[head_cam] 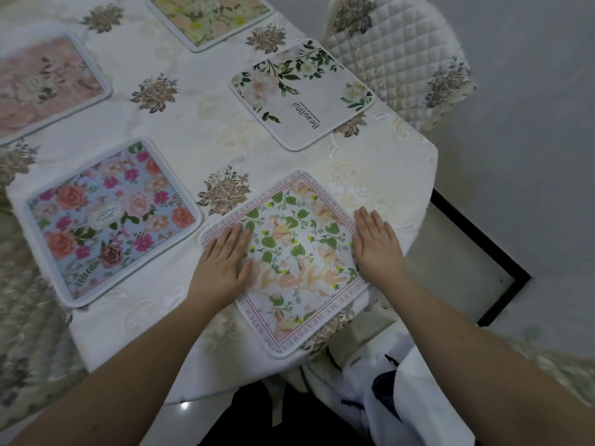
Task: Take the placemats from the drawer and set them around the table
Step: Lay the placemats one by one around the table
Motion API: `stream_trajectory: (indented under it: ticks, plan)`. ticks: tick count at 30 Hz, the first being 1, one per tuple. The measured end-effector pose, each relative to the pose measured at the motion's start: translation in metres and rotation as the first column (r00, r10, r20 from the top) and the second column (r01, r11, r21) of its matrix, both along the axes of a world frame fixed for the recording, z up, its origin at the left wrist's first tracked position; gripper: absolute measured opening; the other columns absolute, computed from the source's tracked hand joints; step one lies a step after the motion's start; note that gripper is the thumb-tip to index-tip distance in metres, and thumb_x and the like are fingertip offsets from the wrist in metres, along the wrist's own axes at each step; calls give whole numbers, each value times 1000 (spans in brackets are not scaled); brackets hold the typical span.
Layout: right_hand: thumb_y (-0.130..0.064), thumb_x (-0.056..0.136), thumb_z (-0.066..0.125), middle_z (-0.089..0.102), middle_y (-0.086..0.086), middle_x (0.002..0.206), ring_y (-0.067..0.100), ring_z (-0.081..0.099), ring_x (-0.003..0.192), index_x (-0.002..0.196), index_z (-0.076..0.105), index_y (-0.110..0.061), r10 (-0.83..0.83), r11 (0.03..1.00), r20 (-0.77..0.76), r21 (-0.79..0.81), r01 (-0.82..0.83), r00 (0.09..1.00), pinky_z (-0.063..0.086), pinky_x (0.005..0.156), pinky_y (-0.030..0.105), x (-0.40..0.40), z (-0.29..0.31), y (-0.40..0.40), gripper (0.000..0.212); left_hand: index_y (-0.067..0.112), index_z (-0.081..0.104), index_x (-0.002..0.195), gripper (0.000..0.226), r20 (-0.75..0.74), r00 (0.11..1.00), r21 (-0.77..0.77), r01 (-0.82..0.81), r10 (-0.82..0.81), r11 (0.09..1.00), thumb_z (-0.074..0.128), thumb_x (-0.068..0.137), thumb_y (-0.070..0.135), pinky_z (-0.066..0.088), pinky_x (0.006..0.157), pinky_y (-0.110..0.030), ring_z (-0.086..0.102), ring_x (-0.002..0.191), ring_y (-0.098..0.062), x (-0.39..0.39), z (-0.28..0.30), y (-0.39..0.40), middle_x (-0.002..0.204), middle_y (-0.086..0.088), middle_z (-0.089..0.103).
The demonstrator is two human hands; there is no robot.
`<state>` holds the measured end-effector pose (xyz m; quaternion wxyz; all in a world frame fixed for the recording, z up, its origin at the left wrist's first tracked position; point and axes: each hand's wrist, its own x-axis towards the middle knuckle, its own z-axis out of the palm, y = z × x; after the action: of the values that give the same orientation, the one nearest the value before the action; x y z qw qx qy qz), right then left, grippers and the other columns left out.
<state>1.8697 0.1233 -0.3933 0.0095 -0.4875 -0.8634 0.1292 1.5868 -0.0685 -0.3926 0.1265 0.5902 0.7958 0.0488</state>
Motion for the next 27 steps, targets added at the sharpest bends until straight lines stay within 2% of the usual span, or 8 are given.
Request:
stream_trajectory:
  ticks: [5,8,10,14,16,19,24,27]
  plan:
    - [-37,102,13,9,1,164,17,4,151,156,15,-14,-137,991,-44,-19,136,990,-5,119,31,-11,12,-19,59,28,8,158,62,-31,999,-9,13,-13,1000,14,101,51,-6,122,-32,-3,152,-9,-11,3,-11,166,7,2]
    - [-35,105,21,3,-4,163,13,-3,151,157,9,-17,-82,996,-155,-51,75,985,-8,120,31,-49,25,-64,56,22,18,158,61,-79,995,30,-61,63,998,15,102,46,-6,122,-39,5,152,-15,8,5,1,165,0,12]
    - [-33,104,21,5,-1,164,14,-1,151,157,12,-15,-2,996,-189,-86,-14,982,-1,123,36,-80,23,-95,56,20,24,157,59,-50,995,63,-78,82,995,18,102,42,-4,122,-40,5,152,-15,30,6,13,164,-2,16]
    - [-37,101,14,11,1,164,17,7,151,156,17,-13,60,988,-91,-136,-73,994,14,121,42,-106,6,-133,60,17,23,157,59,-22,998,32,-52,53,998,16,102,38,-8,122,-38,6,152,-14,53,-3,18,164,-1,16]
    - [-38,102,18,17,2,163,19,13,150,155,21,-12,109,991,-46,-76,-112,993,11,119,41,-99,1,-139,59,18,21,157,60,-32,999,20,-37,38,999,16,101,39,-12,121,-36,6,152,-14,51,-6,14,165,1,14]
    - [-41,103,23,18,-1,163,15,11,151,155,21,-17,134,989,-28,-51,-136,991,6,120,40,-85,2,-135,58,22,23,157,59,-30,1000,40,9,-8,999,20,101,40,-8,121,-36,9,152,-14,43,-5,8,164,1,18]
    - [-44,102,26,20,-1,162,17,13,150,155,23,-18,49,998,-9,-42,-49,999,8,121,42,-63,4,-126,59,33,14,158,58,-24,997,41,69,-68,997,22,103,46,4,124,-42,5,153,-15,29,-5,-5,165,3,14]
    - [-43,101,28,20,0,162,16,12,150,156,22,-18,0,999,-14,-45,-1,1000,4,122,37,-44,2,-117,60,35,12,158,58,-32,994,21,100,-100,995,19,102,50,2,124,-40,2,153,-15,22,-4,-10,166,5,8]
